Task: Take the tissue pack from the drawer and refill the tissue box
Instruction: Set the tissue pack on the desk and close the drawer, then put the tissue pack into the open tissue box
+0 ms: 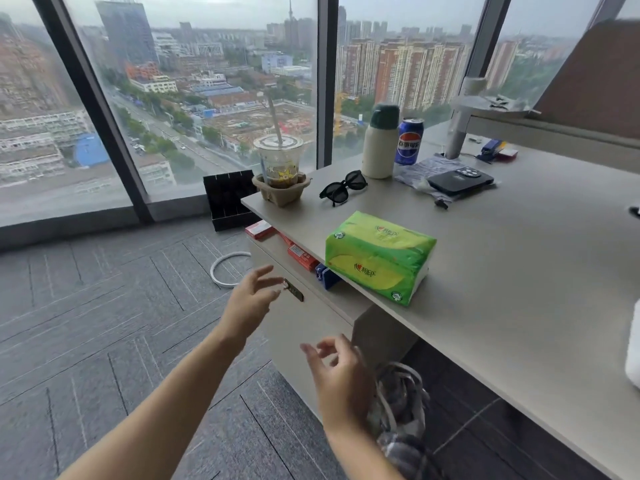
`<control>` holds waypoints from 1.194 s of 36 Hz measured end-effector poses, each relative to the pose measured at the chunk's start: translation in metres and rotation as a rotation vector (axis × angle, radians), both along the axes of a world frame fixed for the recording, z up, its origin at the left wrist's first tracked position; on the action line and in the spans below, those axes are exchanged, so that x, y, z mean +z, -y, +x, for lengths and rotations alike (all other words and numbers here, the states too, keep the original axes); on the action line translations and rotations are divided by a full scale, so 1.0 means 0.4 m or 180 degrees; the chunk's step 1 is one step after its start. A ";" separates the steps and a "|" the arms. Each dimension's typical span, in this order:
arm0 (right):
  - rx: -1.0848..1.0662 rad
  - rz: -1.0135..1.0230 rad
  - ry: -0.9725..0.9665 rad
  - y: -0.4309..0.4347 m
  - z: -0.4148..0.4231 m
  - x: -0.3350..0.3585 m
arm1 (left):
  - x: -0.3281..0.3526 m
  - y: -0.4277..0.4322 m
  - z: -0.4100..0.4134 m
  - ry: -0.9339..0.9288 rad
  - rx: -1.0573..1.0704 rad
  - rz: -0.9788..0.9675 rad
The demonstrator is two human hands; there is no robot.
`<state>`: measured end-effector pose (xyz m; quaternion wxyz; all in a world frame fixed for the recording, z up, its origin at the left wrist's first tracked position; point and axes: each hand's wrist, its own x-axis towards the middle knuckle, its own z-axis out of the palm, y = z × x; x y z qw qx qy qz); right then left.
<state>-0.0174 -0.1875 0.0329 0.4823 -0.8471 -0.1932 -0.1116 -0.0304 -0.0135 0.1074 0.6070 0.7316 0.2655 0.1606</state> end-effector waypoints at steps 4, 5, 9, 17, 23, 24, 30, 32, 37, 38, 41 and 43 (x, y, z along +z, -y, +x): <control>0.0459 0.0305 0.0087 -0.028 -0.026 0.154 | 0.145 -0.004 -0.009 0.0570 -0.0006 0.0379; 0.0606 0.0375 0.0114 -0.025 -0.024 0.197 | 0.183 0.000 -0.003 0.0713 -0.0072 0.0416; 0.0843 0.0480 0.0456 0.022 0.015 0.364 | 0.295 0.019 0.048 0.1101 -0.0495 0.0534; 0.0579 -0.0685 0.0680 0.152 0.202 0.496 | 0.317 0.045 0.209 0.0210 -0.2266 0.0587; 0.0712 -0.1502 -0.0333 0.209 0.297 0.459 | 0.281 0.065 0.261 -0.0439 -0.2847 0.0331; 0.0772 -0.1566 -0.0477 0.211 0.306 0.449 | 0.282 0.068 0.263 -0.0505 -0.2872 0.0329; 0.1005 -0.1255 -0.0680 0.222 0.334 0.432 | 0.314 0.090 0.264 -0.0703 -0.2883 0.0789; 0.0996 -0.1163 -0.0587 0.243 0.341 0.448 | 0.330 0.105 0.270 -0.0624 -0.2852 0.0813; 0.0985 -0.0846 -0.0347 0.345 0.357 0.532 | 0.417 0.187 0.288 -0.0116 -0.2832 0.0672; 0.0968 -0.0819 -0.0272 0.375 0.359 0.555 | 0.438 0.211 0.294 0.0027 -0.2866 0.0666; 0.0877 -0.0734 -0.0002 0.475 0.360 0.632 | 0.496 0.297 0.316 0.0483 -0.3097 0.0574; 0.0775 -0.0674 0.0139 0.548 0.357 0.681 | 0.527 0.360 0.336 0.0766 -0.3166 0.0594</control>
